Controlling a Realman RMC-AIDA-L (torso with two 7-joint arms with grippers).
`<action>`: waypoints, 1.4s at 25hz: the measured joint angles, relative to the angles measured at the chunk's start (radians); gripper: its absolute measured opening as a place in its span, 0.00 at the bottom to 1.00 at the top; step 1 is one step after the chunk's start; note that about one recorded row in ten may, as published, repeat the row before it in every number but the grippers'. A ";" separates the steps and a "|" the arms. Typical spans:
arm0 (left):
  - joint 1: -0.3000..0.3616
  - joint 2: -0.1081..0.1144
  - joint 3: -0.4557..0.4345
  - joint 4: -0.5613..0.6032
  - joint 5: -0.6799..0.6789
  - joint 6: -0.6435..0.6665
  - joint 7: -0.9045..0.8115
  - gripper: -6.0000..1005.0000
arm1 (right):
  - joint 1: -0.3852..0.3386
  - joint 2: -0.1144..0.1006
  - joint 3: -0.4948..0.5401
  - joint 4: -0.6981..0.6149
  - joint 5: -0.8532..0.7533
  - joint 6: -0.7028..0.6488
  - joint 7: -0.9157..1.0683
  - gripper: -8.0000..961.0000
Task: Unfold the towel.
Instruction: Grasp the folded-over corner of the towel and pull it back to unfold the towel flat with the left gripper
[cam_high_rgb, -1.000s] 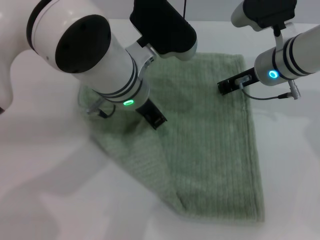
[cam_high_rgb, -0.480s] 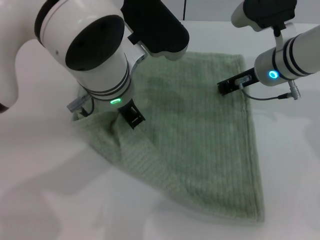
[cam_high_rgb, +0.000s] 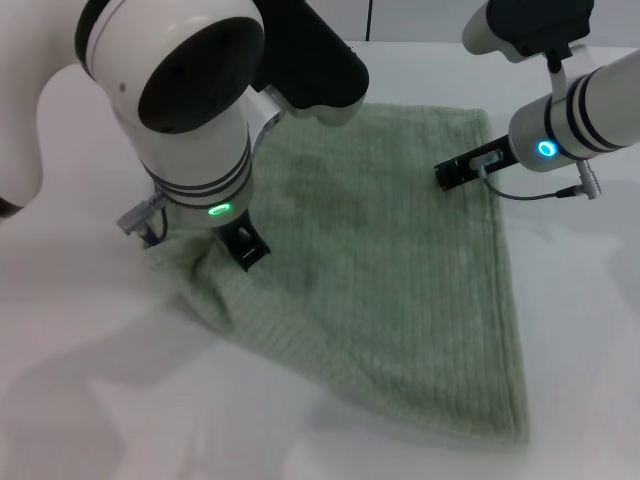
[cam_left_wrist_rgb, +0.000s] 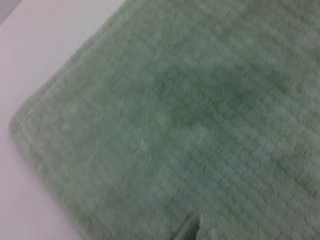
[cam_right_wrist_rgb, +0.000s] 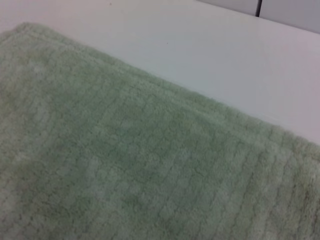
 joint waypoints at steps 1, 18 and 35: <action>-0.001 0.000 0.000 -0.001 0.000 -0.012 -0.005 0.09 | 0.000 0.000 0.000 0.000 -0.001 0.000 0.000 0.02; -0.073 -0.003 0.050 0.010 0.000 -0.166 -0.111 0.13 | -0.005 0.000 -0.002 0.000 -0.007 0.003 -0.011 0.03; -0.083 -0.004 0.075 0.027 -0.001 -0.272 -0.245 0.16 | -0.004 -0.003 -0.002 0.026 -0.009 0.025 -0.017 0.05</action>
